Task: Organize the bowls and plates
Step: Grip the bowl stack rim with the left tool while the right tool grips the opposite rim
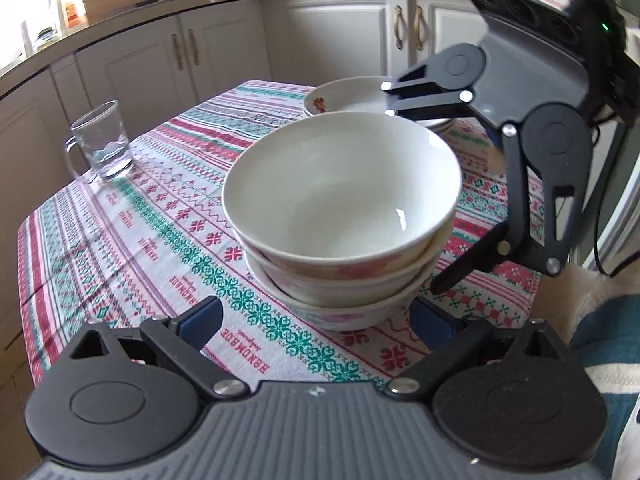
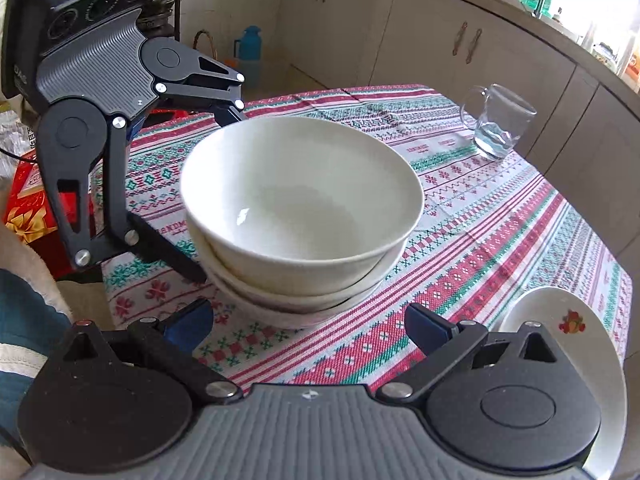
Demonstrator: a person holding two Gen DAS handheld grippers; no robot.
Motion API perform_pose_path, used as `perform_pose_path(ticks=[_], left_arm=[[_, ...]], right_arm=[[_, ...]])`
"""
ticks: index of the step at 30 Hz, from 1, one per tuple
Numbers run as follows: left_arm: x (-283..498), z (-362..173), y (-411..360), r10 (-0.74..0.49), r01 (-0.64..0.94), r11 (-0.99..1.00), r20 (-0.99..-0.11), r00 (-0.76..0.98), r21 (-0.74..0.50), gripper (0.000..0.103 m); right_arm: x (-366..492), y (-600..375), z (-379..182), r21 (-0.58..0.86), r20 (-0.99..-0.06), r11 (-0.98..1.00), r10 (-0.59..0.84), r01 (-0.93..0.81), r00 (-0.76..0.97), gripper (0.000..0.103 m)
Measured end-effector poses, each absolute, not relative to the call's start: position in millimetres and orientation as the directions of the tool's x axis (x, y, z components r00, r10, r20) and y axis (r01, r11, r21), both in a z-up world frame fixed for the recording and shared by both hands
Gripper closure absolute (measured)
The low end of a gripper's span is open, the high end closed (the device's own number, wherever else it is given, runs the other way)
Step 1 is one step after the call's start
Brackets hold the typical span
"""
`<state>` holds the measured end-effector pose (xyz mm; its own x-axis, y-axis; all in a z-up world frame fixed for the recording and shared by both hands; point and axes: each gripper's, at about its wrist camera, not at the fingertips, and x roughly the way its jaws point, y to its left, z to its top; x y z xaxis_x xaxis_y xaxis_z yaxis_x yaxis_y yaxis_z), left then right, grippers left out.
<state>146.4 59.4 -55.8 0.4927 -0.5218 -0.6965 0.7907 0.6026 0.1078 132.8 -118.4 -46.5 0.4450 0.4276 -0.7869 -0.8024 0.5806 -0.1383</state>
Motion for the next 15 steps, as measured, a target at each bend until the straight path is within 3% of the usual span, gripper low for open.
perform_pose_path(ticks=[15], left_arm=[[170.1, -58.5, 60.6, -0.574, 0.872, 0.486, -0.730, 0.371, 0.060, 0.006]], right_arm=[[152.8, -113.6, -46.0, -0.084, -0.805, 0.485, 0.482, -0.870, 0.347, 0.003]])
